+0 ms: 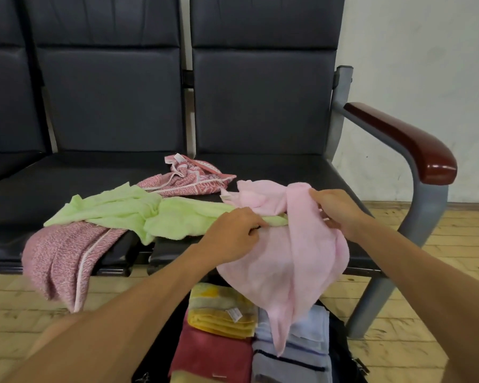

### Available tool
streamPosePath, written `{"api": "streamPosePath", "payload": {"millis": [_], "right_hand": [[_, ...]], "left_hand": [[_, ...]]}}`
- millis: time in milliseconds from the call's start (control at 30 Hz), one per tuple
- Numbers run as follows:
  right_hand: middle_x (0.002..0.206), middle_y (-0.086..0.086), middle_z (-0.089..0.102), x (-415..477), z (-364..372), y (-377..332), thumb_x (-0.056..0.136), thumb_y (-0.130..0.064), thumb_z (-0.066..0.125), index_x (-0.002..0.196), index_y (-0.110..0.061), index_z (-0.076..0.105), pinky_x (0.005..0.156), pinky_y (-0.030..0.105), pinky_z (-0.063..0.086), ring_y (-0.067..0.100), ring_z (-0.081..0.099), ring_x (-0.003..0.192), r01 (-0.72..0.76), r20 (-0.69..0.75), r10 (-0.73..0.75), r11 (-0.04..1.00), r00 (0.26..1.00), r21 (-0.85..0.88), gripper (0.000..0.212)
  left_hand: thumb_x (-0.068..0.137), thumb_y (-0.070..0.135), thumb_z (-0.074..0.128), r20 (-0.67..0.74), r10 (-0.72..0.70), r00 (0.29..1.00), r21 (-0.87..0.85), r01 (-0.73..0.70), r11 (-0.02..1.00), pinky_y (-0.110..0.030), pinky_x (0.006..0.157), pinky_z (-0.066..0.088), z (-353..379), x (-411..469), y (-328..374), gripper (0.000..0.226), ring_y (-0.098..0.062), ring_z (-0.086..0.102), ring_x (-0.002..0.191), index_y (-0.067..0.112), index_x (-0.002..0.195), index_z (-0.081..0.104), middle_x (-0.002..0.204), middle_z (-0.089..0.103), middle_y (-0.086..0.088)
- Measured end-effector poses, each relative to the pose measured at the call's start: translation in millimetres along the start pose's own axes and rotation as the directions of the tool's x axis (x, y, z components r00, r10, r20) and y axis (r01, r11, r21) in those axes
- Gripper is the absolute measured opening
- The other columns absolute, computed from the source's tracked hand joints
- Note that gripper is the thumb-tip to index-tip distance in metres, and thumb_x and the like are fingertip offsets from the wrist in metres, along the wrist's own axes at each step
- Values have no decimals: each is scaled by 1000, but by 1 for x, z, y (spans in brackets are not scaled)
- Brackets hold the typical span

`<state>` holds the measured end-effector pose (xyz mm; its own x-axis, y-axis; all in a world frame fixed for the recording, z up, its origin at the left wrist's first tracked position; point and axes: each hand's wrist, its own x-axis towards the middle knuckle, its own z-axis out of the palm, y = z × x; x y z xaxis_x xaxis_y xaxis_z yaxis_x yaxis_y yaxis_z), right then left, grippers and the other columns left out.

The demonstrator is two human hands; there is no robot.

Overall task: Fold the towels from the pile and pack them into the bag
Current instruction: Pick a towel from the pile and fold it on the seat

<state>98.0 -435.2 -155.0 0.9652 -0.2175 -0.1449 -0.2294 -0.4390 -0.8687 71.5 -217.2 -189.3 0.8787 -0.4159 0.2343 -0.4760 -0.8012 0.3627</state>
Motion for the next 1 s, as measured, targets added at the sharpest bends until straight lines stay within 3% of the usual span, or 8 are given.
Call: {"api": "streamPosePath", "payload": {"millis": [133,233,433,533,600,667,867,1000], "right_hand": [[96,9,65,0,-14,15,103,-26,44,96,-10,63,76,30,48,21,62,85,90,-34,-121,867,992,-490,26],[82,4,63,1,-21,28,98,-29,52,88,-11,63,66,24,43,16,59,75,85,52,-67,740,996,-667,23],[68,4,52,-4,-21,35,96,-22,53,68,-11,52,55,22,35,15,50,66,100,97,-51,790,994,-604,30],[74,9,59,-10,-30,31,95,-25,57,73,-6,57,58,26,40,19,54,69,-22,45,36,964,998,-266,28],[87,14,66,-16,-36,28,96,-16,57,82,-6,58,61,26,47,23,63,77,-89,36,88,996,995,27,18],[91,15,68,-21,-39,28,98,-8,53,93,-6,57,62,26,52,23,67,81,-81,34,78,990,996,112,7],[100,7,68,-28,-28,35,96,-41,57,98,-8,66,74,28,52,19,64,90,66,110,-47,983,993,-174,33],[100,15,65,-29,-12,30,93,-46,58,101,0,66,74,28,48,28,63,93,263,89,-252,836,964,-481,47]], "left_hand": [[98,23,46,130,76,989,31,-80,996,-35,100,43,16,8,14,34,-15,52,117,22,129,61,130,59,4],[99,27,44,156,97,983,87,-111,990,-34,97,43,26,12,19,32,-15,51,113,23,125,62,123,60,6],[97,14,53,95,40,995,-40,-36,999,-13,78,30,22,16,33,37,-1,43,92,24,133,57,105,51,12],[92,5,55,129,52,990,-106,-38,994,-6,64,33,15,9,37,38,7,45,71,21,126,62,96,59,13],[88,5,58,173,3,985,-153,24,988,-10,55,35,11,4,35,35,5,48,62,17,119,66,78,57,16],[87,10,60,234,-54,971,-154,91,984,-13,54,31,7,-2,33,36,-1,47,62,16,122,63,72,49,16],[87,15,62,285,-65,956,-140,108,984,-15,59,33,4,-15,31,37,-1,46,66,20,124,61,76,46,17],[93,20,57,228,-80,970,-155,117,981,-15,60,35,10,-9,37,29,0,49,71,22,122,60,89,57,9]]}}
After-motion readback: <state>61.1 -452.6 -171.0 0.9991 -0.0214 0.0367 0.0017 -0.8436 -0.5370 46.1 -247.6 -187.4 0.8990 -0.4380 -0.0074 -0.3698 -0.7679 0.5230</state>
